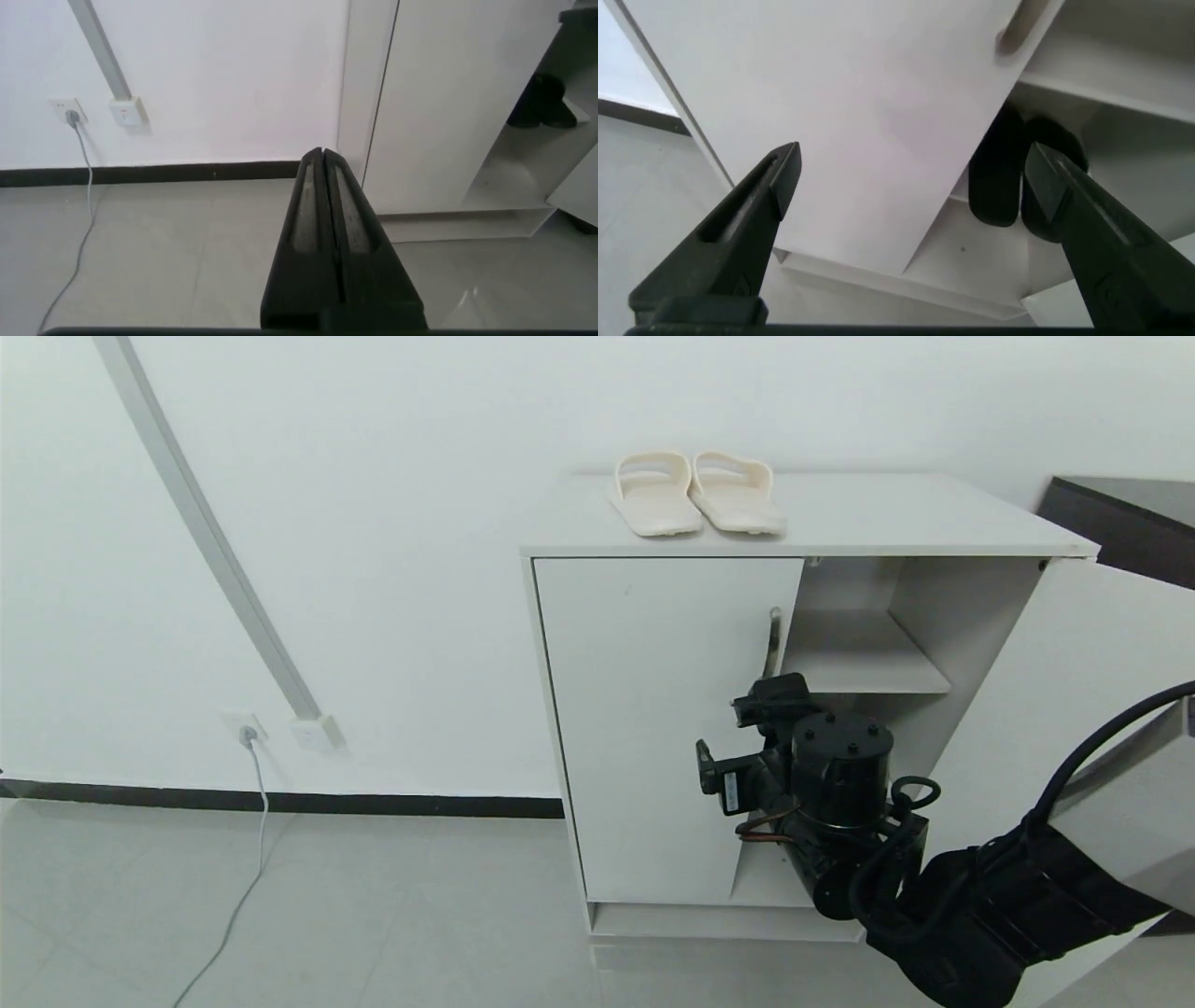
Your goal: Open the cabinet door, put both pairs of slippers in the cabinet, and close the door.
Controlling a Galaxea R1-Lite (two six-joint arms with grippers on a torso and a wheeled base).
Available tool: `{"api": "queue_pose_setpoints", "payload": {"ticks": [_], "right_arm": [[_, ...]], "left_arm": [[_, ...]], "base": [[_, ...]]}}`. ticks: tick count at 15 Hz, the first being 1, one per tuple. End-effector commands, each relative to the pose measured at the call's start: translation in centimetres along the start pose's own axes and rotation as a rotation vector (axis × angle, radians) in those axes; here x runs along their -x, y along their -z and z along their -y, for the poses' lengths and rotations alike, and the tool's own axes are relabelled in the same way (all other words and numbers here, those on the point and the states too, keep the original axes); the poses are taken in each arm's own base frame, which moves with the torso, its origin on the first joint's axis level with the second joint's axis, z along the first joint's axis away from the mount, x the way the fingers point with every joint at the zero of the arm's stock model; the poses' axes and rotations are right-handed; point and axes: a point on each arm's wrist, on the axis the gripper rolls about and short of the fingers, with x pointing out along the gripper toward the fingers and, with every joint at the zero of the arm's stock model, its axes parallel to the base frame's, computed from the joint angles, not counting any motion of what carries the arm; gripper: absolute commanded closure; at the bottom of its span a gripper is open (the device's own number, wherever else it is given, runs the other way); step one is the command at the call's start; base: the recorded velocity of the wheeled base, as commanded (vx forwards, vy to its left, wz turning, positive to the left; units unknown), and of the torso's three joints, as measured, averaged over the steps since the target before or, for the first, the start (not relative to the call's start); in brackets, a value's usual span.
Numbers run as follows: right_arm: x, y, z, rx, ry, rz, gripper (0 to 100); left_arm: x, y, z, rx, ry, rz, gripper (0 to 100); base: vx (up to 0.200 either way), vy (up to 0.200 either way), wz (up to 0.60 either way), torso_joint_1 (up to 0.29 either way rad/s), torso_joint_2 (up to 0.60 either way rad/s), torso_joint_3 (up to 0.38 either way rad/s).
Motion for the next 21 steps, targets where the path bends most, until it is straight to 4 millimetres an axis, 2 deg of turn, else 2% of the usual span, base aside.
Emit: {"api": "queue_pose_setpoints", "payload": {"ticks": [1, 12, 21], "right_arm": [[0.03, 0.08, -0.06, 0.002, -0.002, -0.002, 0], [0.14, 0.32, -0.12, 0.006, -0.005, -0.009, 0], [0.09, 0.51, -0.08, 0.009, -0.021, -0.012, 0]], "left_arm": [[-0.01, 0.00, 0.00, 0.001, 0.000, -0.001, 100], [-0.01, 0.00, 0.00, 0.007, -0.001, -0.001, 100], [-0.01, 0.00, 0.00, 0.005, -0.001, -0.001, 100]], "base": [[0.000, 0.000, 0.00, 0.159, -0.48, -0.315], [0.000, 0.000, 0.00, 0.187, -0.50, -0.313], [0.000, 0.000, 0.00, 0.251, -0.57, -0.321]]}}
